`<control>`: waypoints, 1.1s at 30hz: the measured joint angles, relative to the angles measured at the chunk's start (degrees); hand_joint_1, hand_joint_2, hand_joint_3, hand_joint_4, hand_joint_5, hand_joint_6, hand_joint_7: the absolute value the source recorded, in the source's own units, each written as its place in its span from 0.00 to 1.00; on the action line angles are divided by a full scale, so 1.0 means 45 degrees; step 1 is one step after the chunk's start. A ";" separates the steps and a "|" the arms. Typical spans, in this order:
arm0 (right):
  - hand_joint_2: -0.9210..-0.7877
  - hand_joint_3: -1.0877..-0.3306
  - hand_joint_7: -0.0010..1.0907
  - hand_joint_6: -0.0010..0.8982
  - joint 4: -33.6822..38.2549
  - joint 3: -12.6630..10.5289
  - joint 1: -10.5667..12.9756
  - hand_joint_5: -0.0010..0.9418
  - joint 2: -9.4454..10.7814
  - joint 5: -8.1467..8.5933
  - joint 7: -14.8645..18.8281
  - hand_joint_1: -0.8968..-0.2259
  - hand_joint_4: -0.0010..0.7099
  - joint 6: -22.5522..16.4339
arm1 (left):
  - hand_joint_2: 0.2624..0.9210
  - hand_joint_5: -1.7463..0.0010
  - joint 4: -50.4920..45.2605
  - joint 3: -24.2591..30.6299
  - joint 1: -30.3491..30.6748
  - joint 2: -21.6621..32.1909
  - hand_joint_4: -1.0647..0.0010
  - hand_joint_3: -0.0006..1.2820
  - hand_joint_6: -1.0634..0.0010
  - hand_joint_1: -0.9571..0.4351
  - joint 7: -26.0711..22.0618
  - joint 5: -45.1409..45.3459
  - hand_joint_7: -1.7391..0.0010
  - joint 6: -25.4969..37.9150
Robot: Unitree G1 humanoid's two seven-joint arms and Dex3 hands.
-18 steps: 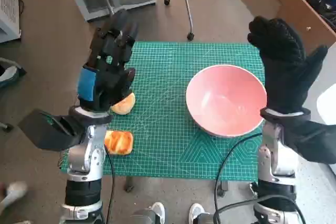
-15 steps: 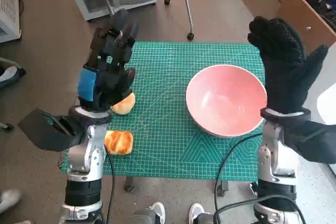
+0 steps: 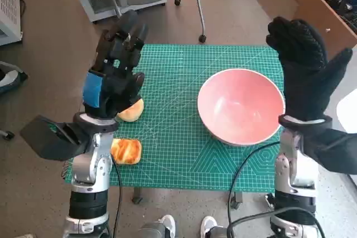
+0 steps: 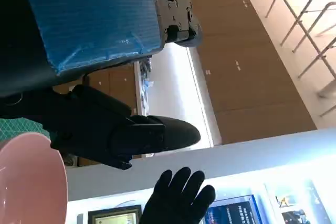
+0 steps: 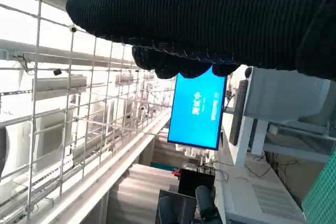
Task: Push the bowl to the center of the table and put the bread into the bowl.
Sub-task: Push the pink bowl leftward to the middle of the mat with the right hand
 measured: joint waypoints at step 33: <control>0.00 0.72 0.34 0.26 0.6490 -0.2942 -0.0836 0.00 -0.1649 0.1014 0.0908 0.60 0.40 -0.2235 | 0.93 0.89 0.0001 -0.0151 0.0061 -0.0231 1.00 0.33 1.00 0.25 0.0196 0.0146 0.70 -0.0018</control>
